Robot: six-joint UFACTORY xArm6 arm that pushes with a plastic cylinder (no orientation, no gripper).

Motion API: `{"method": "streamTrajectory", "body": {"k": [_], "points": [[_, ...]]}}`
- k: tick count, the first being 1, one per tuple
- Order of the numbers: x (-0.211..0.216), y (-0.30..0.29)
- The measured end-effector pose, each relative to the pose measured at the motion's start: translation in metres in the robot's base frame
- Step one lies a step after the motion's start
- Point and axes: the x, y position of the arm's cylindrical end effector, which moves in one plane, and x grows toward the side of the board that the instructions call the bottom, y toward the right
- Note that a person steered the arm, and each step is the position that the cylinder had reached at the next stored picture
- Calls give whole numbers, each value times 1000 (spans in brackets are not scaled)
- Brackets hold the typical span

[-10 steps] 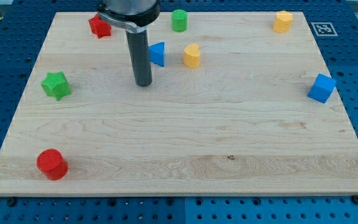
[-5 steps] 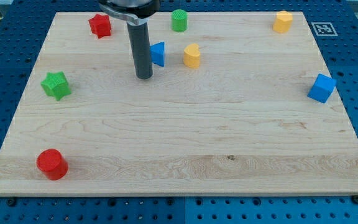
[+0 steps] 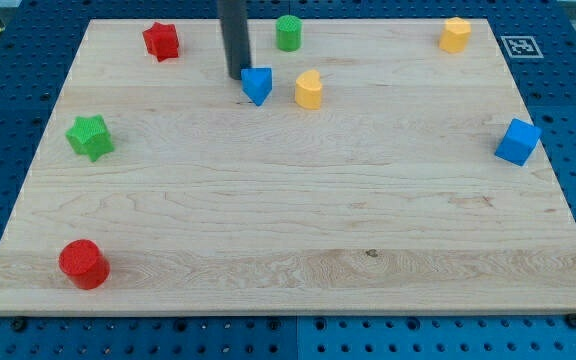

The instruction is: Move the yellow heart diagonally to the yellow hexagon

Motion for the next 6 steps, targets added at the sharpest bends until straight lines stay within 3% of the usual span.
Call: {"method": "streamTrajectory", "body": {"k": [2,6], "points": [[7,73],[33,109]]}}
